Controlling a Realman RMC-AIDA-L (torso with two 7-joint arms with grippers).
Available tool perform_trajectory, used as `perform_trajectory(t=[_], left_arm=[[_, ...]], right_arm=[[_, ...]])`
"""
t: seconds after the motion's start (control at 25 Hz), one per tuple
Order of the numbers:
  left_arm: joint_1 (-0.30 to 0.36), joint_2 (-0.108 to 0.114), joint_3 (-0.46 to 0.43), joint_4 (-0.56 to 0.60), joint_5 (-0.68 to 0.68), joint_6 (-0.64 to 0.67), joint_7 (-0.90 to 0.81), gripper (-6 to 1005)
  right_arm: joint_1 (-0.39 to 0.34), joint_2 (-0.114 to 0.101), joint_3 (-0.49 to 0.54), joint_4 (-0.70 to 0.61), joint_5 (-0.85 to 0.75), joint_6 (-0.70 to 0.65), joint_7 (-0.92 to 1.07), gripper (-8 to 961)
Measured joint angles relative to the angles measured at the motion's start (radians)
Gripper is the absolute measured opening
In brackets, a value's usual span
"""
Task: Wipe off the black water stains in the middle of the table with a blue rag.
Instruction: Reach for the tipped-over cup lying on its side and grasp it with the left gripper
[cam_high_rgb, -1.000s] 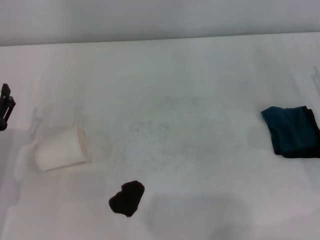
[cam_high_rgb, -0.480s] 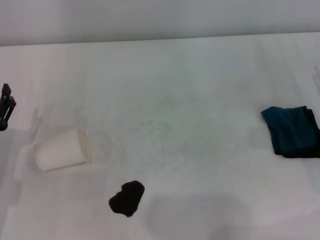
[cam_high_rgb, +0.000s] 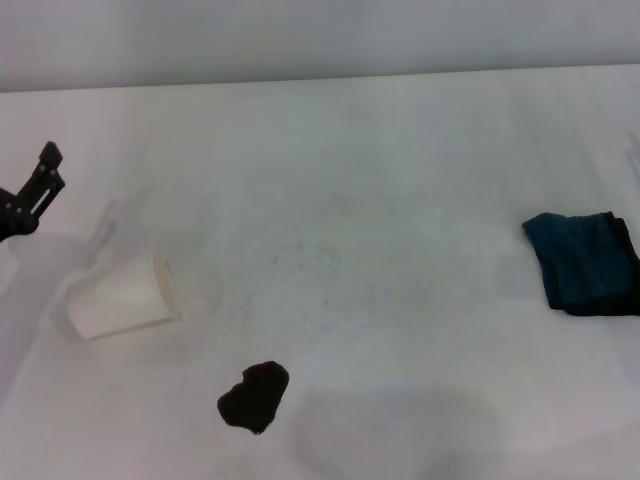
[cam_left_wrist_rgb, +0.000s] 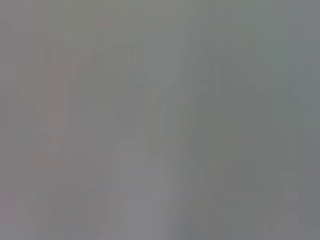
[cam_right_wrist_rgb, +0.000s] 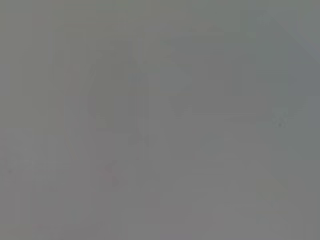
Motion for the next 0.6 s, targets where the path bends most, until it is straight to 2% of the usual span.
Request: perform_trajectory(t=[0.2,0.4,0.6], left_arm=[[-0.09,0.014,0.0,-0.209,0.155,0.053,-0.344,831],[-0.181,0.013,0.002,-0.522,0.283,0.219,-0.67,830],[-0.287,0.016,0.003,-0.832,0.509,0.406,-0.914,829]], right_arm=[[0.002,0.002,0.004,-0.001,0.001,0.0,0.001,668],[0.019,0.005,0.005,0.008,0.002,0.003,0.005,668],[0.028,0.008,0.001,0.028,0.004,0.026,0.011,667]])
